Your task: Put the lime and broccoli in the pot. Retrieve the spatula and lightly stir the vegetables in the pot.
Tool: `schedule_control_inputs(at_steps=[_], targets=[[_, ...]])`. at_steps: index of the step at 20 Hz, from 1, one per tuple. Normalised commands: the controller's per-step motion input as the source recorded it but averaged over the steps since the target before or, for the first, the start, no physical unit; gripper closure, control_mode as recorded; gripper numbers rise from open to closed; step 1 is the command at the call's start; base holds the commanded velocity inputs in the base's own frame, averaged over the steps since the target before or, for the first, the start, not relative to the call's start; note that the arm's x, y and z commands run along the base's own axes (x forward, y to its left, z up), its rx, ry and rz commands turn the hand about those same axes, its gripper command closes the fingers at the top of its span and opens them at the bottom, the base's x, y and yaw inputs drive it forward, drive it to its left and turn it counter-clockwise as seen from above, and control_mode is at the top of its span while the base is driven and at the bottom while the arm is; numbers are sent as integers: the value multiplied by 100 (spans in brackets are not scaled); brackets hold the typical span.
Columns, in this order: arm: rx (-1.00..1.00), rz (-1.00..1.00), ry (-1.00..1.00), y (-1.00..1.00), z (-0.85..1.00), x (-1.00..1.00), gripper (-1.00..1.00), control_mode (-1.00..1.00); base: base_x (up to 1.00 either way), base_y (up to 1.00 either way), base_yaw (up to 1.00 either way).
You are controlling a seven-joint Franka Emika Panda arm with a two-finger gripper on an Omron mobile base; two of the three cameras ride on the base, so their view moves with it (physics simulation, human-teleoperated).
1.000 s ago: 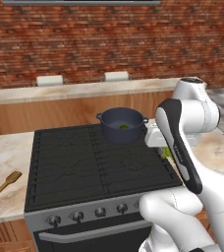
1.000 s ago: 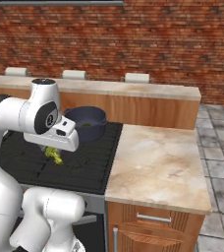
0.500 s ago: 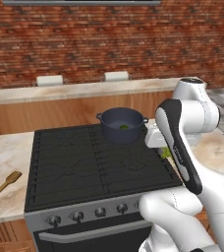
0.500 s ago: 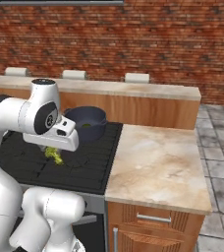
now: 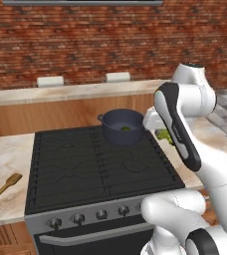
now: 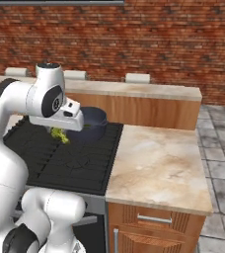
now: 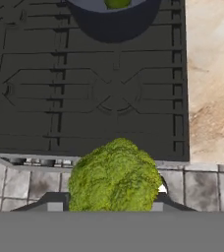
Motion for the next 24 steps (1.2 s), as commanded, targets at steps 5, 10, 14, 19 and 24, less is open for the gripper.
schedule_control_inputs(at_steps=[5, 10, 14, 19, 24], targets=[[9, 0, -2, 0, 18, 100, 100, -100, 0, 0, 0], [0, 0, 2, 8, -12, 100, 100, -100, 0, 0, 0], [0, 0, 5, 10, -30, 100, 100, -100, 0, 0, 0], [0, 0, 3, 18, -55, 100, 100, -100, 0, 0, 0], [0, 0, 1, 11, -38, 88, 100, -100, 0, 0, 0]])
